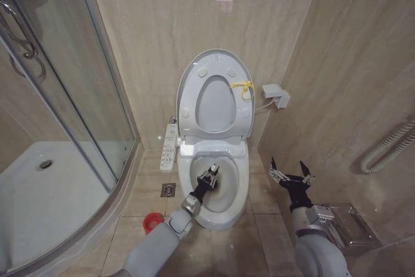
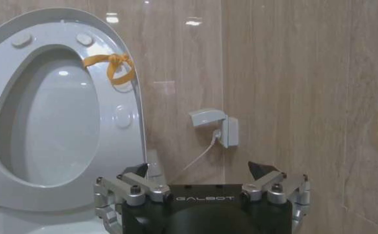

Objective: Open the toilet lid, clean the toilet bowl with a toilet brush, close the toilet lid, and flush.

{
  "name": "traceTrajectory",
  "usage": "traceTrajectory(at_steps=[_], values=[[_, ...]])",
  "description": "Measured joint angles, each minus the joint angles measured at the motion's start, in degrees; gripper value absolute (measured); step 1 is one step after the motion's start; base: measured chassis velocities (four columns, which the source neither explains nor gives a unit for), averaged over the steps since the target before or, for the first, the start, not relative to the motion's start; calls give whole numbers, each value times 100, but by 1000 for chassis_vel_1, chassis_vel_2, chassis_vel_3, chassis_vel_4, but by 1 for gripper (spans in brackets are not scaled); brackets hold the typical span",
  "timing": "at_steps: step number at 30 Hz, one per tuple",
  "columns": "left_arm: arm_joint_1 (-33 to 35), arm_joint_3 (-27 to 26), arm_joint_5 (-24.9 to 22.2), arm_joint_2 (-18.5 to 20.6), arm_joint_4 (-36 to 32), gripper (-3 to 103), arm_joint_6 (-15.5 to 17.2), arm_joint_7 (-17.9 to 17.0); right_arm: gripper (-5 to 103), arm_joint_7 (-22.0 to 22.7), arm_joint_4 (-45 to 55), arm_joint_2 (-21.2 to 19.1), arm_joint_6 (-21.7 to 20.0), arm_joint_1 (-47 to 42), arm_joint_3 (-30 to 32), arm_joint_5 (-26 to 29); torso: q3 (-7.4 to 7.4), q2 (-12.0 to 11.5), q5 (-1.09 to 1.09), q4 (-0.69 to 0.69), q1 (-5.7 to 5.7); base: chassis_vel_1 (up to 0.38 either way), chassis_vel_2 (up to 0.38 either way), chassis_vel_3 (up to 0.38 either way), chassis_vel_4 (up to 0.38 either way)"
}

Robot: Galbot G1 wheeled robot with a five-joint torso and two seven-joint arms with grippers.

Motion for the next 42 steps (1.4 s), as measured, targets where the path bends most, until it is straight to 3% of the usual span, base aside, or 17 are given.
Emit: traceTrajectory(at_steps=[9,11,16,30,37,40,42], values=[[320,-50,34,-61,-971,19,249,-148,100,0,0,0,0,0,0,0,0,0,-2,-1,0,0,0,0,0],[452,-19,412,-61,-1420,19,281,-218,100,0,0,0,0,0,0,0,-1,0,-1,-1,0,0,0,0,0],[493,18,633,-57,-1529,19,232,-224,100,0,0,0,0,0,0,0,-1,0,-1,0,0,0,0,0,0],[472,-128,495,-2,-1260,19,133,-223,100,0,0,0,0,0,0,0,-1,0,-1,0,0,0,0,0,0],[793,-546,523,212,-2141,19,486,-477,100,0,0,0,0,0,0,0,-1,-1,-2,-1,0,0,0,0,0],[1246,-895,641,518,-2973,19,738,-645,100,0,0,0,0,0,0,0,-1,0,-2,1,-1,0,0,0,0],[1379,-998,678,604,-3169,19,764,-667,100,0,0,0,0,0,0,0,-1,0,-3,0,-1,0,0,0,0]])
